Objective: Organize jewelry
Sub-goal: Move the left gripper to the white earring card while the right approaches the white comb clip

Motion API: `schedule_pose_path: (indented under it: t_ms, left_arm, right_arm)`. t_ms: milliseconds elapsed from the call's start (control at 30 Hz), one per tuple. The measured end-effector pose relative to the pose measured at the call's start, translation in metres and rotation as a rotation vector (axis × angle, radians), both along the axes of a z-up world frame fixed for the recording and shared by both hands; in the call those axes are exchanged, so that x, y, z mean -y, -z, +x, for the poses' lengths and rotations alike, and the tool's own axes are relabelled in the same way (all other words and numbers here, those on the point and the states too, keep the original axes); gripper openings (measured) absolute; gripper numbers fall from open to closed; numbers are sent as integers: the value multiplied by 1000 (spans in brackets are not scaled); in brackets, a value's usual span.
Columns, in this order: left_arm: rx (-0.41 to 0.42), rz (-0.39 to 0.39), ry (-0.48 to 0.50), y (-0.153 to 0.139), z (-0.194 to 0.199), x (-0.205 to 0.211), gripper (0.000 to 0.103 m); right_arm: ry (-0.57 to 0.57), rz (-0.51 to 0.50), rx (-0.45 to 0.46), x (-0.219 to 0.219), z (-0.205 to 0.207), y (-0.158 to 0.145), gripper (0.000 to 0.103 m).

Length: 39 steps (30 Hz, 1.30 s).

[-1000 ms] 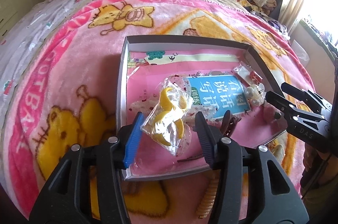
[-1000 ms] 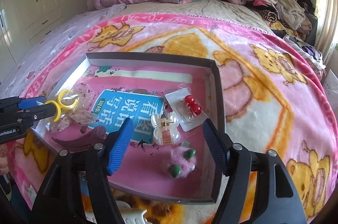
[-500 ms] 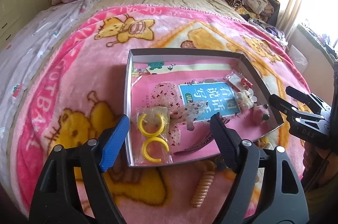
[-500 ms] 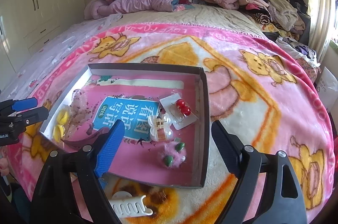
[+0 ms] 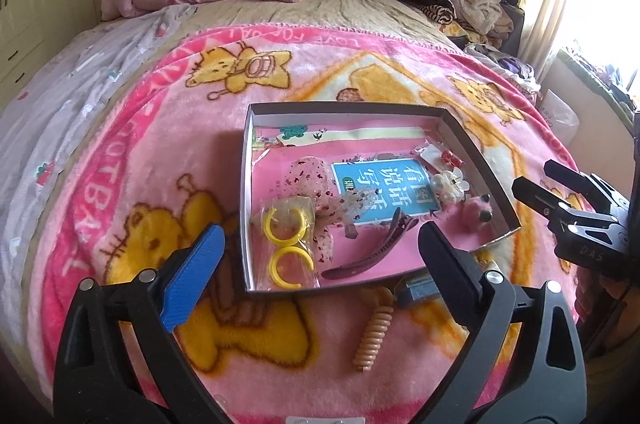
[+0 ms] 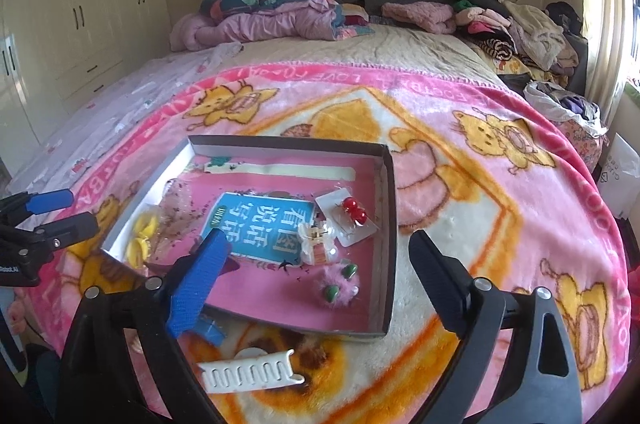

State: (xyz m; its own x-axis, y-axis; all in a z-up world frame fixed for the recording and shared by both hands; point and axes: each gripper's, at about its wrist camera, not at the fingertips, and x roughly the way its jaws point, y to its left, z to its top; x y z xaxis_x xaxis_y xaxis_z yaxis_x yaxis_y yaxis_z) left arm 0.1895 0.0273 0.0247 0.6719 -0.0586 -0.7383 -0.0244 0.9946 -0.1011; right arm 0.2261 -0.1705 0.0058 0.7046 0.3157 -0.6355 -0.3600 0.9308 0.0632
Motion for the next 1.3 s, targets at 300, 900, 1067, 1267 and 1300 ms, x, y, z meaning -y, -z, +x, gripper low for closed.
schedule_pose_path:
  t_ms: [300, 900, 1067, 1267, 1300]
  left_arm:
    - [11, 15, 5, -2, -17, 6, 91]
    - [21, 14, -2, 7, -60, 12, 91]
    - [20, 15, -3, 11, -67, 13, 91]
    - [18, 13, -7, 14, -76, 12, 91]
    - [18, 13, -8, 15, -77, 12, 91]
  right_arm:
    - [-22, 12, 8, 1, -23, -7, 93]
    - [-60, -2, 10, -5, -63, -3, 96]
    - [-73, -14, 9, -8, -72, 0, 96]
    - [-85, -22, 9, -11, -83, 3, 96]
    - [-86, -25, 10, -12, -85, 4, 96]
